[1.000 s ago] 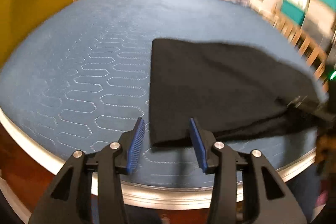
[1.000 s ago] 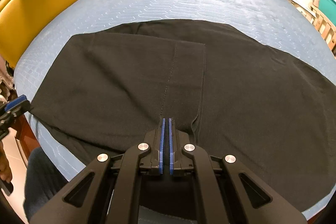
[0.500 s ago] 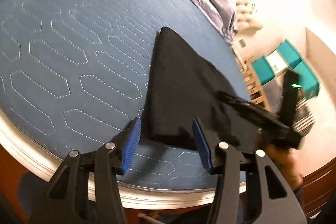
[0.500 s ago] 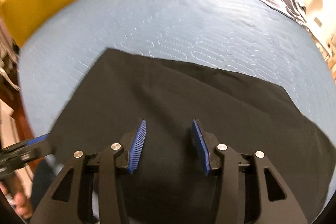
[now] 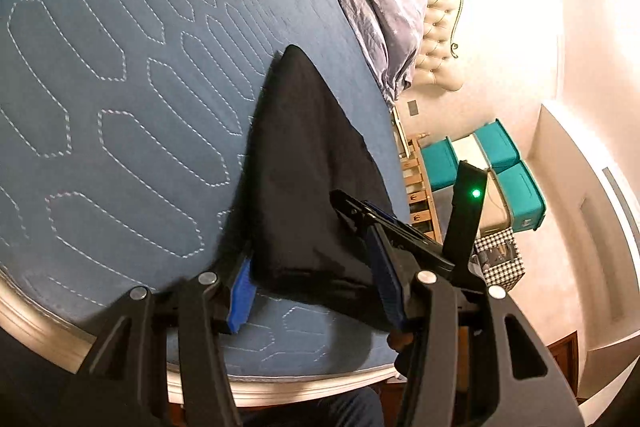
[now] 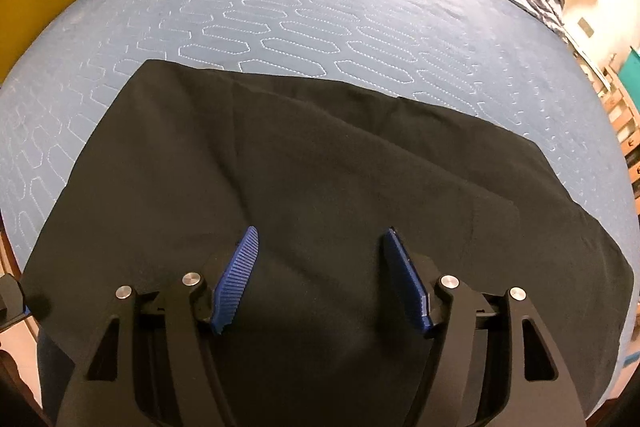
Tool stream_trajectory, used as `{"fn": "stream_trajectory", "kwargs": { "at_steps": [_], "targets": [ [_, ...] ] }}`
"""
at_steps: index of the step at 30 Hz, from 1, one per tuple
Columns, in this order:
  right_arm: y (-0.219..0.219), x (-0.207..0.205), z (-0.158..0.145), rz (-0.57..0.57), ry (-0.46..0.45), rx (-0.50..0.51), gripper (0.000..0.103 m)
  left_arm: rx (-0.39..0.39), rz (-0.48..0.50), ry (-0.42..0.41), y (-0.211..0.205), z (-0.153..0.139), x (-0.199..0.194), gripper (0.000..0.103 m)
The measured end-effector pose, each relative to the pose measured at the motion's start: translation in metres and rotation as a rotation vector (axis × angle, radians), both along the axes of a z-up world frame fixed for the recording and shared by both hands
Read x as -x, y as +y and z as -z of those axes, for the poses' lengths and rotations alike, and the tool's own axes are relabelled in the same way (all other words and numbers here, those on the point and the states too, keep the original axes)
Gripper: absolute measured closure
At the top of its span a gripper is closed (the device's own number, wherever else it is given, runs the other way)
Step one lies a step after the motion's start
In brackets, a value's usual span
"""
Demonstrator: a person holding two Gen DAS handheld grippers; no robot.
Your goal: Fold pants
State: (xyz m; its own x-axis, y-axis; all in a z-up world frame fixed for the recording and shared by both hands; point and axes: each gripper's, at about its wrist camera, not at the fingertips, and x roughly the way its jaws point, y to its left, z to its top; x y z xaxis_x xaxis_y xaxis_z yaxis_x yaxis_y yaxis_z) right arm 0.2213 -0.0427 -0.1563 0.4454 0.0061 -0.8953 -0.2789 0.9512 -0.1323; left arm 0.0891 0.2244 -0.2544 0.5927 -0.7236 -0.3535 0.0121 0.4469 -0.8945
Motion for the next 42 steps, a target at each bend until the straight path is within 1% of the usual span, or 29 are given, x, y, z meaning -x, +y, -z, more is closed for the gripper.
{"fn": "stream_trajectory", "kwargs": {
  "at_steps": [2, 5, 6, 8, 9, 10, 11, 12, 14, 15, 16, 18, 20, 23, 25, 26, 27, 28, 29, 30, 31, 32, 34, 36, 38, 39, 40, 41, 42],
  "targets": [
    [0.0, -0.005, 0.0, 0.001, 0.009, 0.0, 0.038, -0.003, -0.001, 0.007, -0.004, 0.0, 0.001, 0.058],
    [-0.003, -0.01, -0.004, 0.009, 0.028, -0.006, 0.034, -0.038, -0.034, 0.019, -0.008, -0.001, 0.0, 0.086],
    [-0.006, -0.013, -0.008, 0.019, 0.049, -0.017, 0.033, -0.071, -0.048, 0.013, -0.01, -0.005, 0.001, 0.087],
    [-0.007, -0.011, -0.025, 0.025, 0.043, -0.069, 0.033, -0.145, -0.054, -0.012, -0.014, -0.015, 0.006, 0.09],
    [-0.002, -0.01, -0.039, 0.006, 0.037, -0.11, 0.03, -0.208, -0.059, -0.038, -0.02, -0.025, 0.008, 0.09],
    [0.003, -0.011, -0.049, -0.018, 0.045, -0.149, 0.027, -0.248, -0.066, -0.054, -0.024, -0.031, 0.01, 0.091],
    [0.012, -0.014, -0.06, -0.057, 0.08, -0.216, 0.021, -0.299, -0.078, -0.07, -0.031, -0.038, 0.012, 0.092],
    [0.02, -0.017, -0.067, -0.087, 0.124, -0.267, 0.018, -0.373, -0.093, -0.097, -0.04, -0.049, 0.014, 0.092],
    [0.033, -0.022, -0.075, -0.135, 0.185, -0.316, 0.017, -0.491, -0.114, -0.145, -0.055, -0.066, 0.02, 0.092],
    [0.043, -0.027, -0.081, -0.162, 0.223, -0.336, 0.017, -0.567, -0.122, -0.175, -0.066, -0.076, 0.023, 0.092],
    [0.047, -0.03, -0.083, -0.172, 0.242, -0.342, 0.017, -0.624, -0.127, -0.196, -0.076, -0.084, 0.025, 0.092],
    [0.059, -0.039, -0.085, -0.2, 0.323, -0.357, 0.017, -0.742, -0.134, -0.242, -0.098, -0.098, 0.029, 0.093],
    [0.069, -0.044, -0.087, -0.233, 0.369, -0.331, 0.017, -0.828, -0.136, -0.277, -0.114, -0.106, 0.032, 0.093],
    [0.08, -0.046, -0.089, -0.269, 0.38, -0.237, 0.017, -0.932, -0.133, -0.316, -0.138, -0.117, 0.034, 0.093],
    [0.081, -0.045, -0.091, -0.3, 0.384, -0.209, 0.017, -0.995, -0.124, -0.35, -0.154, -0.124, 0.037, 0.094],
    [0.078, -0.046, -0.091, -0.312, 0.381, -0.207, 0.019, -1.019, -0.121, -0.37, -0.161, -0.128, 0.039, 0.094],
    [0.072, -0.044, -0.095, -0.332, 0.37, -0.21, 0.028, -1.05, -0.116, -0.399, -0.173, -0.135, 0.041, 0.094],
    [0.064, -0.043, -0.1, -0.337, 0.351, -0.21, 0.036, -1.072, -0.111, -0.423, -0.182, -0.14, 0.043, 0.094],
    [0.055, -0.042, -0.104, -0.33, 0.34, -0.216, 0.059, -1.098, -0.104, -0.451, -0.193, -0.145, 0.046, 0.094],
    [0.036, -0.044, -0.113, -0.316, 0.326, -0.248, 0.07, -1.118, -0.097, -0.477, -0.205, -0.152, 0.046, 0.094],
    [0.015, -0.043, -0.123, -0.305, 0.303, -0.285, 0.073, -1.129, -0.09, -0.497, -0.214, -0.156, 0.047, 0.094],
    [-0.015, -0.04, -0.137, -0.279, 0.261, -0.312, 0.079, -1.139, -0.08, -0.521, -0.226, -0.161, 0.048, 0.094],
    [-0.06, -0.036, -0.154, -0.228, 0.209, -0.353, 0.084, -1.157, -0.05, -0.586, -0.261, -0.174, 0.053, 0.094],
    [-0.132, -0.027, -0.17, -0.14, 0.145, -0.424, 0.088, -1.172, -0.002, -0.66, -0.305, -0.182, 0.06, 0.094],
    [-0.192, -0.023, -0.176, -0.074, 0.094, -0.489, 0.09, -1.179, 0.061, -0.73, -0.354, -0.185, 0.069, 0.095],
    [-0.241, -0.014, -0.172, -0.004, 0.067, -0.517, 0.09, -1.185, 0.103, -0.768, -0.386, -0.182, 0.077, 0.095],
    [-0.266, -0.008, -0.169, 0.032, 0.052, -0.529, 0.09, -1.19, 0.134, -0.792, -0.409, -0.179, 0.082, 0.095],
    [-0.308, 0.001, -0.158, 0.081, 0.039, -0.562, 0.091, -1.197, 0.165, -0.816, -0.434, -0.173, 0.088, 0.095],
    [-0.333, 0.007, -0.148, 0.11, 0.037, -0.58, 0.092, -1.209, 0.2, -0.844, -0.463, -0.164, 0.095, 0.094]
  ]
}}
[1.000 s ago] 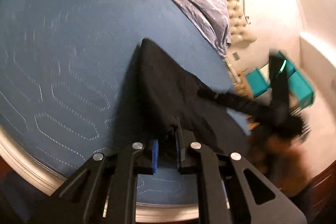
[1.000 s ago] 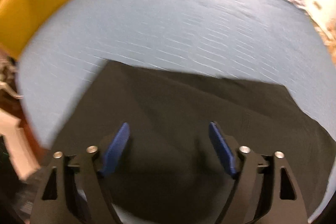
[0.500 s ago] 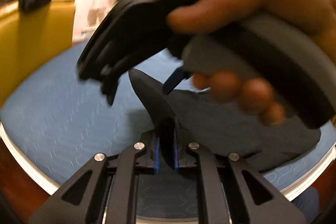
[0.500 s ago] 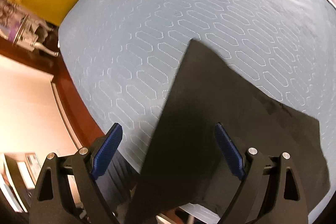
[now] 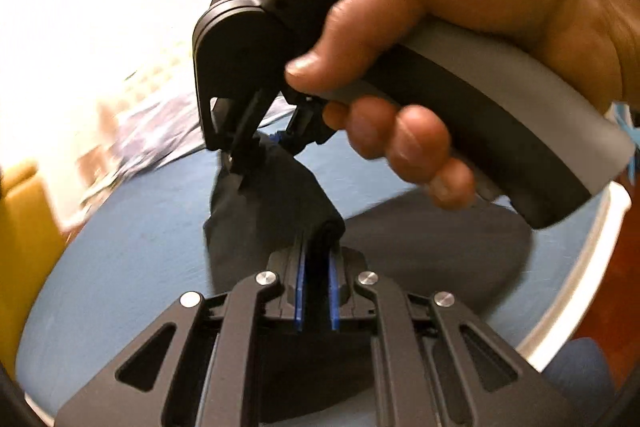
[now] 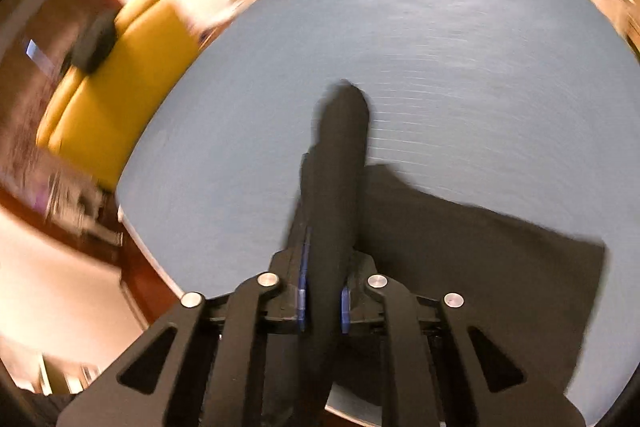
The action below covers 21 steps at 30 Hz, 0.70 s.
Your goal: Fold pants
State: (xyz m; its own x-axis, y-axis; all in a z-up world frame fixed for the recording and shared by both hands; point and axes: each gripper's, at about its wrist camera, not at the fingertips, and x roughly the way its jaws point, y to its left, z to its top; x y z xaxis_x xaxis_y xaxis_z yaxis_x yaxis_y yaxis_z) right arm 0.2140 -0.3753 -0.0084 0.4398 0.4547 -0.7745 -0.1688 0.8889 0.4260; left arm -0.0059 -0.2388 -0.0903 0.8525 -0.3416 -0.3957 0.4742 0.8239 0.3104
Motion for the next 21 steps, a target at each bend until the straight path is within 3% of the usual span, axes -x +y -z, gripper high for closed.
{"fn": "stream_trajectory", "kwargs": {
  "at_steps": [2, 7, 9, 10, 12, 13, 19, 20, 21],
  "targets": [
    [-0.06, 0.015, 0.039, 0.075, 0.02, -0.052, 0.093, -0.05, 0.051, -0.004, -0.046, 0.02, 0.01, 0.095],
    [-0.137, 0.04, 0.129, 0.181, 0.109, -0.201, 0.092, -0.244, 0.132, -0.053, -0.131, 0.091, 0.028, 0.094],
    [-0.145, 0.05, 0.148, 0.198, 0.127, -0.24, 0.07, -0.3, 0.127, -0.11, -0.139, 0.112, 0.034, 0.092],
    [-0.149, 0.054, 0.152, 0.195, 0.124, -0.256, 0.066, -0.315, 0.125, -0.137, -0.14, 0.118, 0.037, 0.088],
    [-0.151, 0.059, 0.153, 0.156, 0.075, -0.336, 0.041, -0.348, 0.125, -0.215, -0.14, 0.13, 0.044, 0.071],
    [-0.15, 0.059, 0.153, 0.156, 0.059, -0.335, 0.038, -0.355, 0.127, -0.243, -0.139, 0.134, 0.046, 0.061],
    [-0.155, 0.064, 0.157, 0.153, 0.04, -0.359, 0.038, -0.391, 0.114, -0.292, -0.123, 0.136, 0.044, 0.056],
    [-0.154, 0.066, 0.157, 0.153, 0.039, -0.349, 0.045, -0.406, 0.116, -0.288, -0.125, 0.136, 0.041, 0.056],
    [-0.153, 0.06, 0.158, 0.15, 0.042, -0.34, 0.062, -0.431, 0.126, -0.281, -0.125, 0.14, 0.038, 0.057]
  ]
}}
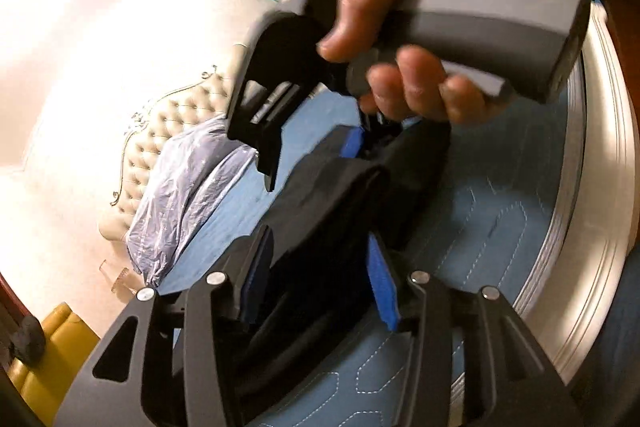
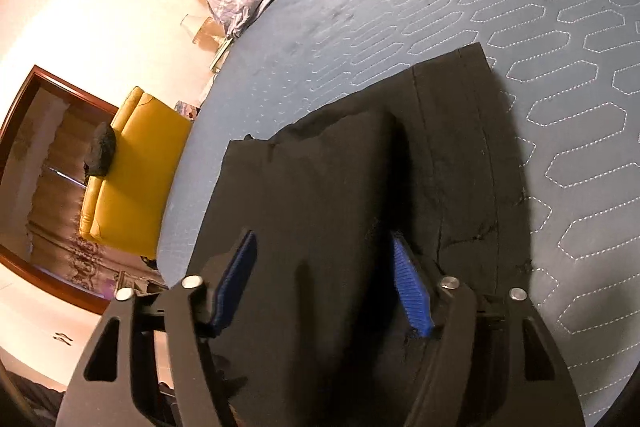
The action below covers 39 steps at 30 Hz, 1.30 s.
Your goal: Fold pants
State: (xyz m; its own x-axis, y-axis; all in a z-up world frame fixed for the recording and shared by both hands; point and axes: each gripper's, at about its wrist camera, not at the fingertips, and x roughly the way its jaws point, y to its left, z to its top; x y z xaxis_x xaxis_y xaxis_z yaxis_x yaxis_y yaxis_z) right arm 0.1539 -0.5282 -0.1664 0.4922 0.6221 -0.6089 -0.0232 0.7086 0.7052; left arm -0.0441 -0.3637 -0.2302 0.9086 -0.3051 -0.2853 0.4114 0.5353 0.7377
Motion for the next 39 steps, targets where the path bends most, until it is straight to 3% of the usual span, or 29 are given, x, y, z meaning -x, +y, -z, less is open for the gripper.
{"fn": "stream_trajectory", "kwargs": {
  "at_steps": [1, 2, 4, 10, 15, 27, 29, 31, 32, 34, 35, 37, 39],
  "targets": [
    [0.002, -0.002, 0.0, 0.002, 0.006, 0.013, 0.073, -0.01, 0.009, 0.006, 0.001, 0.0, -0.003, 0.065],
    [0.004, -0.004, 0.001, 0.01, 0.012, 0.023, 0.092, -0.018, 0.021, 0.015, -0.004, 0.003, 0.0, 0.085],
    [0.001, -0.008, -0.007, 0.023, -0.016, 0.014, 0.096, -0.018, 0.03, 0.017, -0.008, -0.003, 0.001, 0.089],
    [-0.026, -0.015, -0.027, 0.084, -0.032, 0.031, 0.097, 0.008, 0.057, 0.021, -0.032, -0.02, -0.019, 0.093],
    [-0.041, -0.013, -0.014, 0.103, -0.014, 0.022, 0.097, -0.014, 0.074, 0.046, -0.057, -0.015, -0.039, 0.093],
    [-0.054, 0.0, 0.003, 0.138, -0.006, 0.041, 0.098, -0.009, 0.085, 0.121, -0.066, -0.015, -0.062, 0.093],
    [-0.055, 0.0, 0.007, 0.138, 0.0, 0.036, 0.098, 0.01, 0.094, 0.159, -0.064, -0.018, -0.066, 0.086],
    [-0.056, 0.002, 0.011, 0.141, 0.004, 0.036, 0.098, 0.072, 0.116, 0.243, -0.054, -0.032, -0.072, 0.077],
    [-0.056, 0.003, 0.013, 0.143, 0.007, 0.037, 0.098, 0.11, 0.138, 0.301, -0.046, -0.042, -0.074, 0.066],
    [-0.056, 0.005, 0.014, 0.147, 0.004, 0.047, 0.098, 0.26, 0.174, 0.486, -0.014, -0.079, -0.082, 0.058],
    [-0.054, 0.006, 0.012, 0.148, 0.0, 0.07, 0.098, 0.308, 0.17, 0.544, -0.004, -0.09, -0.088, 0.058],
    [-0.049, 0.007, 0.007, 0.149, -0.005, 0.122, 0.098, 0.479, 0.094, 0.707, 0.032, -0.119, -0.119, 0.058],
    [-0.039, 0.008, 0.0, 0.149, -0.008, 0.223, 0.098, 0.6, -0.012, 0.801, 0.066, -0.131, -0.157, 0.061]
  ]
}}
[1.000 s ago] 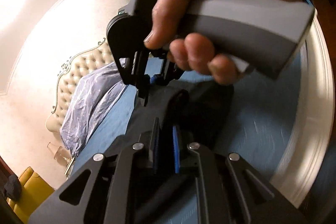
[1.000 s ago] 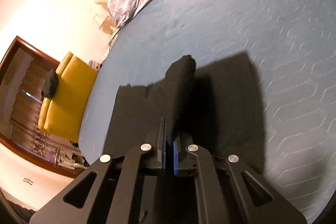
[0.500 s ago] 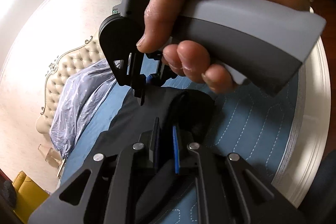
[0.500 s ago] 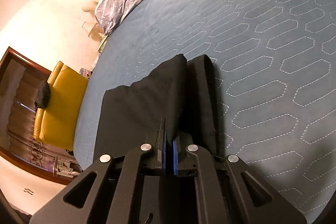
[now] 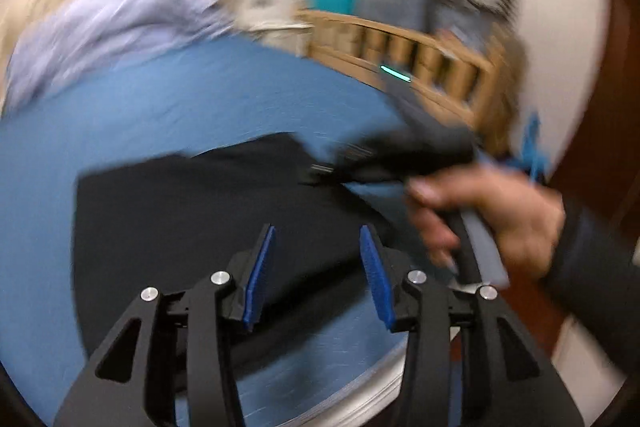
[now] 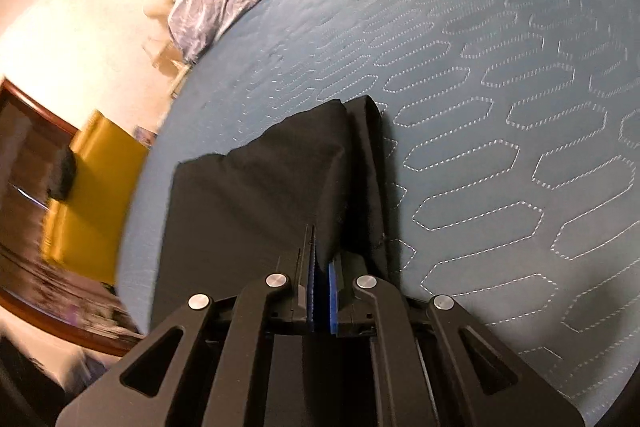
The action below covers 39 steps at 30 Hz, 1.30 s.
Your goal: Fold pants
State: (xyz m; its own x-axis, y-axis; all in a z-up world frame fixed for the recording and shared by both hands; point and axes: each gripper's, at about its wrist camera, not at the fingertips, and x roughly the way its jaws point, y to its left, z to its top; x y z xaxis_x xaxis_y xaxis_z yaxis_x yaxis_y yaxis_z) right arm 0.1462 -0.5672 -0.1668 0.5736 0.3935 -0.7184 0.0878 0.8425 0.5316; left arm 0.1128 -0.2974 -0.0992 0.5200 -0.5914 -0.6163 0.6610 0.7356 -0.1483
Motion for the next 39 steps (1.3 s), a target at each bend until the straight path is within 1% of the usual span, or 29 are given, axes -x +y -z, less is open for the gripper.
{"fn": "stream_trajectory", "kwargs": {
  "at_steps": [1, 2, 3, 4, 5, 6, 7, 8, 10, 11, 12, 13, 14, 15, 16, 17, 18, 20, 21, 22, 24, 29, 31, 33, 34, 35, 36, 38, 39],
  "targets": [
    [0.006, 0.001, -0.004, 0.002, 0.001, 0.063, 0.098, -0.01, -0.044, 0.035, 0.011, 0.001, -0.016, 0.069],
    [0.014, 0.002, -0.008, 0.007, 0.002, 0.128, 0.098, -0.029, -0.08, 0.053, 0.02, 0.004, -0.031, 0.08],
    [0.019, 0.002, -0.011, 0.013, 0.005, 0.173, 0.098, -0.075, -0.123, 0.069, 0.031, 0.013, -0.044, 0.083],
    [0.025, 0.004, -0.013, 0.022, 0.008, 0.222, 0.098, -0.131, -0.134, 0.108, 0.037, 0.025, -0.055, 0.083],
    [0.033, 0.005, -0.015, 0.035, 0.013, 0.283, 0.098, -0.179, -0.117, 0.16, 0.039, 0.036, -0.063, 0.082],
    [0.037, 0.006, -0.016, 0.044, 0.015, 0.316, 0.098, -0.224, -0.092, 0.216, 0.043, 0.054, -0.068, 0.082],
    [0.042, 0.008, -0.018, 0.053, 0.016, 0.351, 0.098, -0.23, -0.105, 0.211, 0.05, 0.059, -0.069, 0.082],
    [0.048, 0.01, -0.019, 0.065, 0.015, 0.398, 0.098, -0.236, -0.115, 0.186, 0.057, 0.058, -0.068, 0.082],
    [0.051, 0.012, -0.019, 0.079, 0.017, 0.433, 0.098, -0.284, -0.155, 0.134, 0.068, 0.052, -0.068, 0.081],
    [0.053, 0.014, -0.019, 0.087, 0.017, 0.446, 0.098, -0.295, -0.189, 0.131, 0.073, 0.05, -0.073, 0.081],
    [0.053, 0.015, -0.02, 0.092, 0.016, 0.46, 0.098, -0.285, -0.21, 0.143, 0.08, 0.047, -0.08, 0.081],
    [0.054, 0.016, -0.02, 0.096, 0.014, 0.476, 0.098, -0.271, -0.207, 0.139, 0.081, 0.042, -0.086, 0.081],
    [0.055, 0.019, -0.022, 0.106, 0.013, 0.503, 0.098, -0.264, -0.188, 0.101, 0.077, 0.03, -0.094, 0.081],
    [0.056, 0.02, -0.023, 0.112, 0.012, 0.517, 0.097, -0.267, -0.171, 0.073, 0.069, 0.027, -0.095, 0.081],
    [0.056, 0.024, -0.027, 0.129, 0.011, 0.538, 0.097, -0.25, -0.134, 0.059, 0.06, 0.018, -0.104, 0.081],
    [0.055, 0.027, -0.029, 0.15, 0.013, 0.556, 0.09, -0.231, -0.105, 0.068, 0.053, 0.013, -0.11, 0.078],
    [0.054, 0.033, -0.037, 0.187, 0.008, 0.578, 0.086, -0.217, -0.064, 0.082, 0.04, 0.012, -0.124, 0.076],
    [0.055, 0.046, -0.049, 0.226, -0.013, 0.575, 0.086, -0.254, -0.025, 0.084, 0.015, 0.017, -0.146, 0.076],
    [0.058, 0.049, -0.054, 0.227, -0.025, 0.573, 0.086, -0.273, 0.001, 0.09, 0.001, 0.023, -0.156, 0.076],
    [0.062, 0.054, -0.058, 0.226, -0.033, 0.572, 0.086, -0.273, 0.017, 0.114, -0.009, 0.03, -0.158, 0.076],
    [0.07, 0.062, -0.062, 0.231, -0.034, 0.553, 0.086, -0.288, 0.024, 0.158, -0.027, 0.043, -0.174, 0.076],
    [0.09, 0.065, -0.052, 0.204, -0.016, 0.537, 0.086, -0.337, 0.011, 0.141, -0.052, 0.058, -0.199, 0.076],
    [0.093, 0.063, -0.047, 0.197, -0.006, 0.527, 0.086, -0.345, 0.009, 0.128, -0.057, 0.057, -0.205, 0.075],
    [0.096, 0.065, -0.04, 0.194, 0.01, 0.522, 0.086, -0.336, -0.011, 0.113, -0.06, 0.049, -0.209, 0.075],
    [0.097, 0.065, -0.035, 0.192, 0.021, 0.524, 0.086, -0.315, -0.031, 0.106, -0.056, 0.042, -0.208, 0.075],
    [0.097, 0.065, -0.031, 0.189, 0.03, 0.531, 0.086, -0.294, -0.042, 0.1, -0.053, 0.035, -0.205, 0.072],
    [0.097, 0.066, -0.028, 0.187, 0.036, 0.54, 0.087, -0.263, -0.04, 0.093, -0.046, 0.026, -0.194, 0.069],
    [0.097, 0.067, -0.024, 0.187, 0.038, 0.549, 0.087, -0.237, -0.034, 0.072, -0.031, 0.018, -0.171, 0.059],
    [0.097, 0.068, -0.024, 0.188, 0.037, 0.554, 0.087, -0.238, -0.049, 0.063, -0.021, 0.019, -0.156, 0.058]
  ]
}}
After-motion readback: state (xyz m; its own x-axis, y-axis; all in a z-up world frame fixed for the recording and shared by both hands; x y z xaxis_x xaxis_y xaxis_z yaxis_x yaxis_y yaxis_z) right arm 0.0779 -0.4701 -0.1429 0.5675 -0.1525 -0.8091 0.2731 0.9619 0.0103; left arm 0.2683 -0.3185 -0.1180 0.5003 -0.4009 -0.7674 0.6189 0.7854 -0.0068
